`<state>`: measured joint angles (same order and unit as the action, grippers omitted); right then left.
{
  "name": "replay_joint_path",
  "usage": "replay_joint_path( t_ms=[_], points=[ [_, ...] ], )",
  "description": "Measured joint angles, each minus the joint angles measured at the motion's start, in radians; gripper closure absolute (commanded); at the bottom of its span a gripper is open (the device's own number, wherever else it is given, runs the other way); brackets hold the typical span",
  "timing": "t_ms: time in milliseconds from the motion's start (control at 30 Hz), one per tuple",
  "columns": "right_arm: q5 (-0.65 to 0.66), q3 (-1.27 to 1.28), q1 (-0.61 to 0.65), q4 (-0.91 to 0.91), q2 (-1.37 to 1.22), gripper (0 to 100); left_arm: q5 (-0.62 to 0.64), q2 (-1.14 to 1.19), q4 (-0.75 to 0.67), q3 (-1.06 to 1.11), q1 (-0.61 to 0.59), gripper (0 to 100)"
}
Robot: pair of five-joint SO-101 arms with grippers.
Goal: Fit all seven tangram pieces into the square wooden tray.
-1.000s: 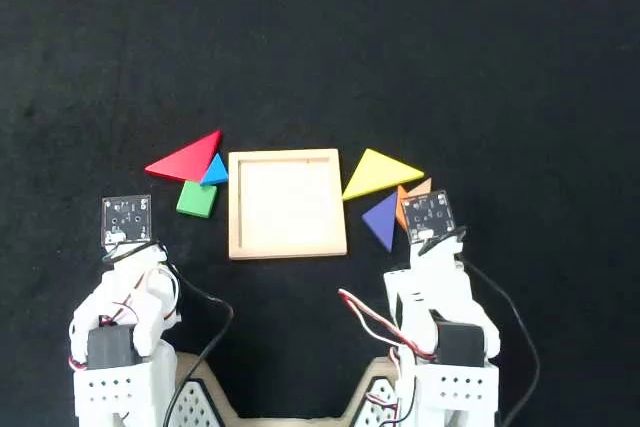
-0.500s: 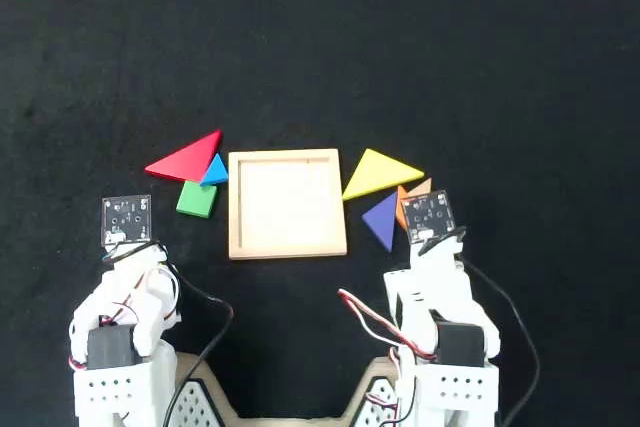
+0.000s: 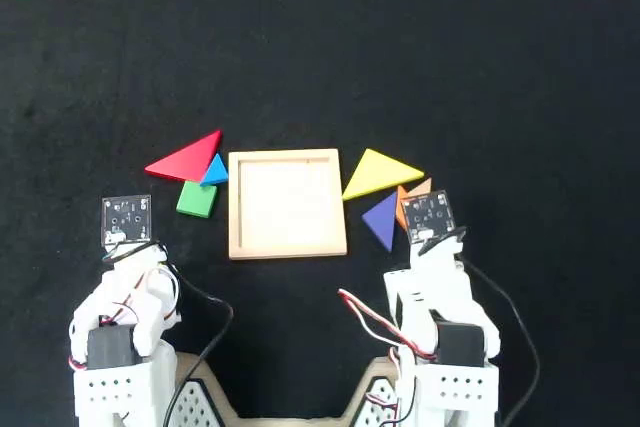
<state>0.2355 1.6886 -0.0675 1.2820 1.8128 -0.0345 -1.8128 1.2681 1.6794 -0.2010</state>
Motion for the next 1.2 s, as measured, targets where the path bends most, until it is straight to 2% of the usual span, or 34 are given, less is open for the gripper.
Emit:
replay_joint_path(
  t_ms=[967, 1033, 1200],
  points=[
    [0.000, 0.000, 0.000, 0.000, 0.000, 98.7, 0.000, 0.000, -0.005, 0.000, 0.000, 97],
    [0.000, 0.000, 0.000, -0.026, 0.000, 98.7, 0.000, 0.000, -0.055, 0.000, 0.000, 97],
    [-0.002, 0.000, 0.000, -0.236, 0.000, 98.7, 0.000, 0.000, -0.327, 0.000, 0.000, 97]
  ],
)
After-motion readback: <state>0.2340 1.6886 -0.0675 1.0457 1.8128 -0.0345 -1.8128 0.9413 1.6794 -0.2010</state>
